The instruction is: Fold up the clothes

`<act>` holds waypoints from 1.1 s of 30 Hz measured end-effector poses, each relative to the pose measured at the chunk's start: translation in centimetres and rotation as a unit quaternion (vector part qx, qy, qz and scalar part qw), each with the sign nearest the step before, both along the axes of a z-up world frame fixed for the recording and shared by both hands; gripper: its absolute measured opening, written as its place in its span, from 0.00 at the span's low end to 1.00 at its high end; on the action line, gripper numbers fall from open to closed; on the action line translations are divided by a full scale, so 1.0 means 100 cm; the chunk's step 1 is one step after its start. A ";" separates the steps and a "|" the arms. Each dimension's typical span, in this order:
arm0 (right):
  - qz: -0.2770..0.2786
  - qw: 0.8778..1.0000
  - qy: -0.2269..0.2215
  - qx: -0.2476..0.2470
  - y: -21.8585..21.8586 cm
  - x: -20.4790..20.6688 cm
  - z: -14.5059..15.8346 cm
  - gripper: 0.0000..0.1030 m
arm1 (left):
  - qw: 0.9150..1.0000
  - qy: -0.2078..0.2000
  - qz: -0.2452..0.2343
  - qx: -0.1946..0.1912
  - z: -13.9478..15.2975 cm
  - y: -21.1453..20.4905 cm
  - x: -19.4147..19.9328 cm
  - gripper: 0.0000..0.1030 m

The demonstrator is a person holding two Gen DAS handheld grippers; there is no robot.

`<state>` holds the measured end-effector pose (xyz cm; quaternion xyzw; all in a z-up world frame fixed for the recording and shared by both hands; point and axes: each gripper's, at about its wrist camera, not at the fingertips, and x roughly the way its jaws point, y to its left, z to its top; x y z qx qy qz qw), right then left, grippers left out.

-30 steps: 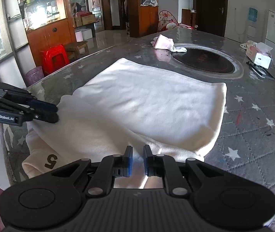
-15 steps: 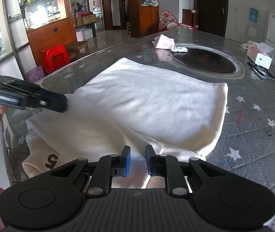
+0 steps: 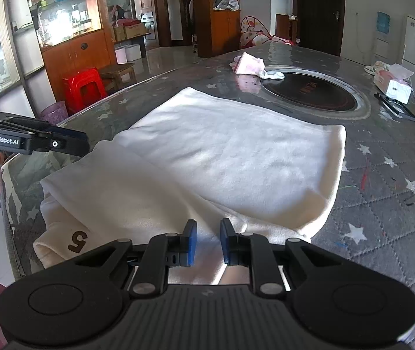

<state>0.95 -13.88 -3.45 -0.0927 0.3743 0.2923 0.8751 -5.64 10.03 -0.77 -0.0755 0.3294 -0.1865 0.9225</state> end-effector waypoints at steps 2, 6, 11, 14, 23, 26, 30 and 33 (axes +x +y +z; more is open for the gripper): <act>0.000 1.000 -0.001 0.000 0.000 0.000 0.000 0.17 | 1.000 0.004 -0.003 0.008 -0.005 -0.006 0.007 0.37; 0.002 1.000 -0.003 -0.001 0.000 0.000 0.000 0.17 | 1.000 0.022 0.007 -0.001 -0.015 0.002 0.014 0.32; 0.012 1.000 -0.016 -0.007 0.000 -0.009 0.008 0.21 | 1.000 0.005 -0.012 0.014 -0.002 -0.008 0.003 0.37; 0.029 0.999 -0.019 -0.012 0.001 -0.018 0.012 0.22 | 0.999 -0.011 -0.036 0.024 0.006 -0.020 -0.005 0.38; 0.043 0.999 -0.013 -0.027 0.001 -0.027 0.008 0.23 | 0.991 -0.007 -0.099 0.092 -0.003 -0.046 -0.022 0.45; 0.047 0.998 -0.012 -0.032 -0.001 -0.030 0.007 0.23 | 0.985 -0.026 -0.127 0.115 0.005 -0.044 -0.039 0.49; 0.050 0.998 -0.016 -0.039 -0.002 -0.034 0.004 0.23 | 0.974 -0.039 -0.164 0.149 0.004 -0.049 -0.063 0.51; 0.051 0.998 -0.019 -0.036 -0.003 -0.037 0.007 0.25 | 0.966 -0.046 -0.187 0.173 0.000 -0.055 -0.076 0.52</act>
